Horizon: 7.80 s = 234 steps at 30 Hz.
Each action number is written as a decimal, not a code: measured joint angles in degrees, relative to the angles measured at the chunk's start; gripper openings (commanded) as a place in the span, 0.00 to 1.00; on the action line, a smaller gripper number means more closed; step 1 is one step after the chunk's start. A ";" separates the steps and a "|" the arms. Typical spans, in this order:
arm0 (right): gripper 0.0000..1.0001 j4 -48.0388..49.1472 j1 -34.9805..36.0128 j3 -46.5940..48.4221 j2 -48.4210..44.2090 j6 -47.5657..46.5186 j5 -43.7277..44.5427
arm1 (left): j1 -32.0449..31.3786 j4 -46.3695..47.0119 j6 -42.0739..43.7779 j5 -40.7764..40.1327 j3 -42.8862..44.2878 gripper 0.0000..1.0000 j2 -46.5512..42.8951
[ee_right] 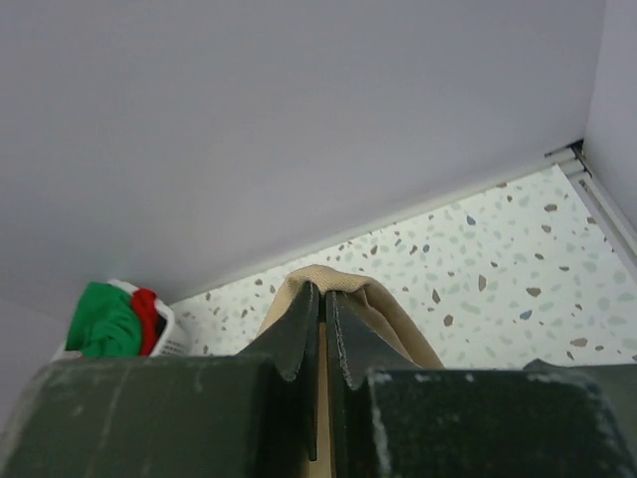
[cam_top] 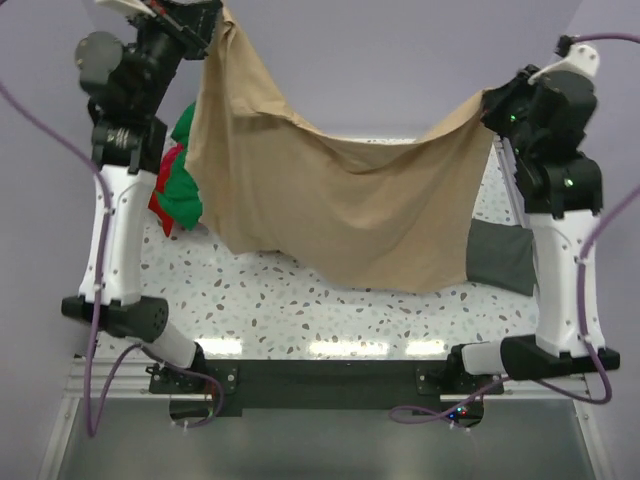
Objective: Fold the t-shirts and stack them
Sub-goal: Flatten the tshirt out, then fold the tshirt
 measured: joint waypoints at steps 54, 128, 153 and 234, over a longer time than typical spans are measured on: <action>0.05 17.79 -0.42 -27.82 7.82 -2.40 4.63 | 0.07 0.79 8.31 6.21 3.76 0.42 29.42; 0.93 5.84 7.19 -32.70 39.54 5.07 -22.10 | -3.23 -13.70 17.09 4.70 -28.02 0.66 38.49; 0.93 0.61 7.19 -31.71 31.54 0.28 -22.25 | -1.86 -21.59 -2.49 -17.05 -86.01 0.53 -23.78; 0.09 -2.93 -12.50 -68.32 11.87 1.25 -12.41 | 3.69 -22.38 -3.80 -16.20 -86.68 0.00 -27.39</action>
